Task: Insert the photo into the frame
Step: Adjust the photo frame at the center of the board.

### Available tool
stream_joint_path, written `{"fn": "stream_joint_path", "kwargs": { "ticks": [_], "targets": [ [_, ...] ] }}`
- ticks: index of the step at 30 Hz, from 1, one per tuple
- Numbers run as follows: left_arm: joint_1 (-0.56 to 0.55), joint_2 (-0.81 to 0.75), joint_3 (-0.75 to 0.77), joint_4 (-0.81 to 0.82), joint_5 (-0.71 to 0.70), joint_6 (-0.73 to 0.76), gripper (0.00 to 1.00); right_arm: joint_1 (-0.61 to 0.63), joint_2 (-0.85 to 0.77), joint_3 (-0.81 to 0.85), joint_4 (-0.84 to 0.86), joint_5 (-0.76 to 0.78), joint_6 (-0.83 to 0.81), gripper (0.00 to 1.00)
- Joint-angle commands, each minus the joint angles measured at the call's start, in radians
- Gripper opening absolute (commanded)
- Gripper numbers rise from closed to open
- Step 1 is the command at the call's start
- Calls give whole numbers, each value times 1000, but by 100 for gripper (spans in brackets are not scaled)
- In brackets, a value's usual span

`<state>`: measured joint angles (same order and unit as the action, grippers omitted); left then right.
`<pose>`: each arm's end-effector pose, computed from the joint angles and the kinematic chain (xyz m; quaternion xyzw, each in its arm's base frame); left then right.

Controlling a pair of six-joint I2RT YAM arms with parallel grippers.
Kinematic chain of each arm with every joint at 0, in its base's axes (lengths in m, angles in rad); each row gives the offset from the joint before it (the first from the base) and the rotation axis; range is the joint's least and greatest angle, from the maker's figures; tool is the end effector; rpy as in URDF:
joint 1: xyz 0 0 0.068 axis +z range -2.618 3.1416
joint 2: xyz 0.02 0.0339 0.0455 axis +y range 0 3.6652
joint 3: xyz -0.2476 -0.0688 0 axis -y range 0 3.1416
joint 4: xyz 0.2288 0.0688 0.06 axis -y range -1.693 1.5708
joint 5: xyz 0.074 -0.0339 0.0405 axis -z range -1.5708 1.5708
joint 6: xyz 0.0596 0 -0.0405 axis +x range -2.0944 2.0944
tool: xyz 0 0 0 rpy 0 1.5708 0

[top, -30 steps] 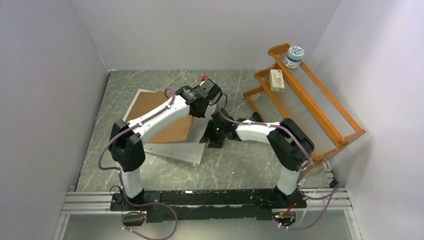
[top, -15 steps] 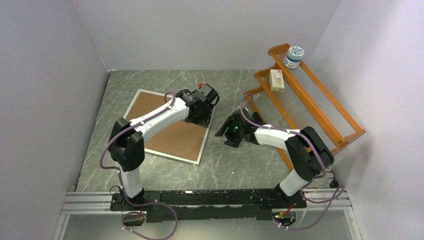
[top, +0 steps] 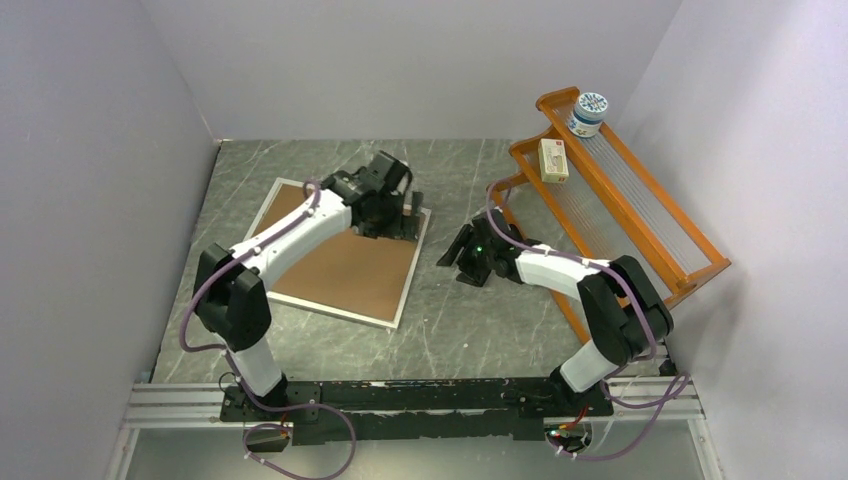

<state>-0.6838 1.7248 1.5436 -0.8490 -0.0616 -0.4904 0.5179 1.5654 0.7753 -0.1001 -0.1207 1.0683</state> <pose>0.2834 -0.2262 0.2615 0.0848 0.9595 -0.1231 0.2386 0.2624 0.1578 0.1373 0.2363 0.9110 0.2773 0.1932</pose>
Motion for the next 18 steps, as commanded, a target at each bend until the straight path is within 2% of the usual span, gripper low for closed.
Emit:
{"fn": "stream_joint_path", "kwargs": {
  "ticks": [1,6,11,14,18],
  "targets": [
    [177,-43,30,34,43,27,94,-3,34,113,-5,-54,-123,66],
    [487,-73,-40,59,66,79,94,-4,116,223,-45,-73,-156,68],
    [855,-17,-70,150,269,158,94,-3,208,327,-129,-86,-162,71],
    [979,62,-56,180,322,190,94,-4,245,353,-155,-100,-171,74],
    [1070,180,-27,207,394,187,94,-5,302,389,-154,-151,-182,77]
  ]
}}
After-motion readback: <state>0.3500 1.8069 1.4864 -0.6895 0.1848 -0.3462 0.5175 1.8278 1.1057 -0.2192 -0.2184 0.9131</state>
